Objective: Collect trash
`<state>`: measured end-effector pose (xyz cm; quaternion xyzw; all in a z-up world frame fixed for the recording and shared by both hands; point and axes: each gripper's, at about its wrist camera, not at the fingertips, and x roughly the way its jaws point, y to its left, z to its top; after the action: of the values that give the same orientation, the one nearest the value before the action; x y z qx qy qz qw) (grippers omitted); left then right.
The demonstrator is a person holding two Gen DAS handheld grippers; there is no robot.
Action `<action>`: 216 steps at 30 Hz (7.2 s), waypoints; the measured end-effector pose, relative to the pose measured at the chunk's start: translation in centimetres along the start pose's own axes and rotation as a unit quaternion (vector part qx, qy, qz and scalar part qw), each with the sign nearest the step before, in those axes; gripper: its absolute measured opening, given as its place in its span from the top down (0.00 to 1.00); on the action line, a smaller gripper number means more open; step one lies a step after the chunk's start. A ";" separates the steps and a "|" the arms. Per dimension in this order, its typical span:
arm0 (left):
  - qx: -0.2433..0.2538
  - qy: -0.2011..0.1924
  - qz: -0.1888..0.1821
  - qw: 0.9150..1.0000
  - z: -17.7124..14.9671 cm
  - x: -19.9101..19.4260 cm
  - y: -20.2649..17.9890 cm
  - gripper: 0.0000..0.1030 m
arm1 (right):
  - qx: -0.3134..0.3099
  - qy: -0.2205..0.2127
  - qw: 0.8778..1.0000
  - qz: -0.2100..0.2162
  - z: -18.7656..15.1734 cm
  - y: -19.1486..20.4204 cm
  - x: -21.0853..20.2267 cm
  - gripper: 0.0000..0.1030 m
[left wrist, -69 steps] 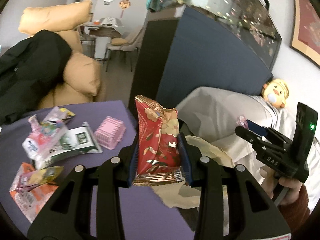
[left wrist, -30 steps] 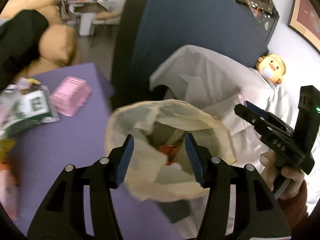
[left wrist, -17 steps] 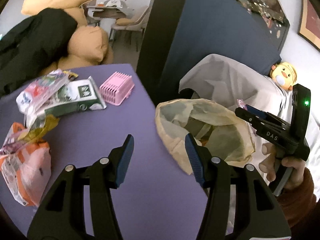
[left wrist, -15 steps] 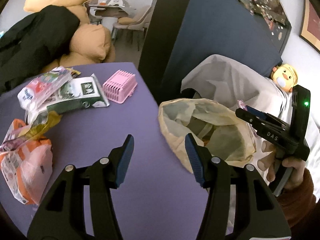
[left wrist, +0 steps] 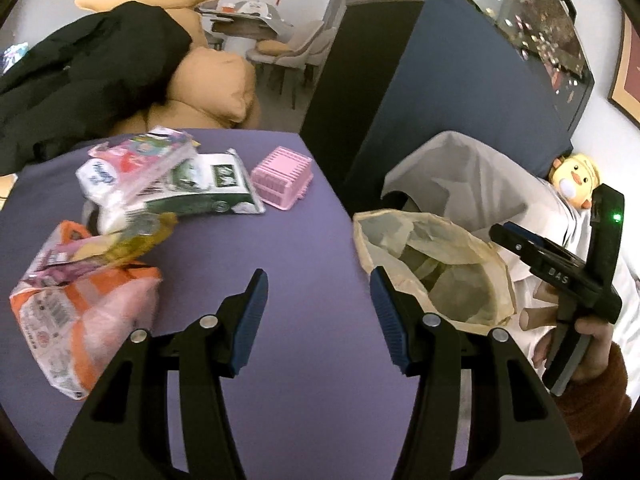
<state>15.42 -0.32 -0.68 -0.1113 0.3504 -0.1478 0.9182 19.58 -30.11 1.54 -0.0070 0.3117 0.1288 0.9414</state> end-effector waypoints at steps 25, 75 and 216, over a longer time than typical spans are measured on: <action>-0.155 -0.036 0.113 0.981 -4.3 -7.6 21.1 0.51 | -0.133 0.040 0.987 0.075 0.7 19.7 4.7 0.45; -0.146 0.035 0.058 0.987 -5.4 -4.8 19.1 0.51 | -0.068 0.121 0.977 0.161 -0.3 18.3 7.0 0.95; 0.250 0.077 -0.062 0.963 1.8 13.0 -19.1 0.96 | 0.098 -0.070 0.992 -0.028 -2.3 -10.2 -7.7 0.84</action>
<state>22.21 -22.49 -1.43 0.1120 0.3644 -0.2951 0.8761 14.81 -42.00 3.54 0.0859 0.2555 0.0718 0.9603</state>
